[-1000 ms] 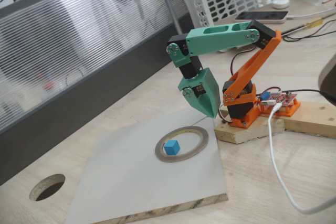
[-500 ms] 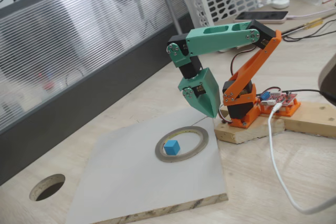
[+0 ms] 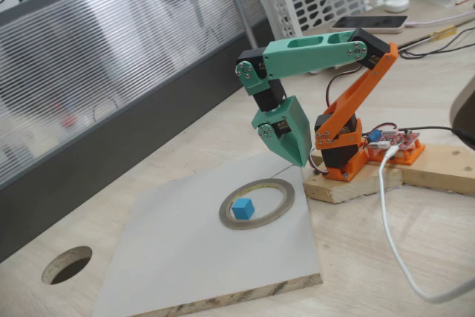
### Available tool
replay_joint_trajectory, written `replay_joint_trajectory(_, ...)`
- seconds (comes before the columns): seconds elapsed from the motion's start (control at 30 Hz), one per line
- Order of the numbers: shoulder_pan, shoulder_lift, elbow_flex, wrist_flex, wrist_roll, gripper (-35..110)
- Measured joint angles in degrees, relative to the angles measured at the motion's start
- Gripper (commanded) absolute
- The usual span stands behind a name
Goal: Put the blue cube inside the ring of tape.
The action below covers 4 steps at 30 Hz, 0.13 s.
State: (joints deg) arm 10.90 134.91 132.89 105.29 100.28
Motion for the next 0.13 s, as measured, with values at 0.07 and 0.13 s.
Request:
replay_joint_trajectory(0.07, 0.00, 0.00, 0.00, 0.00, 0.00, 0)
replay_joint_trajectory(0.13, 0.00, 0.00, 0.00, 0.00, 0.00, 0)
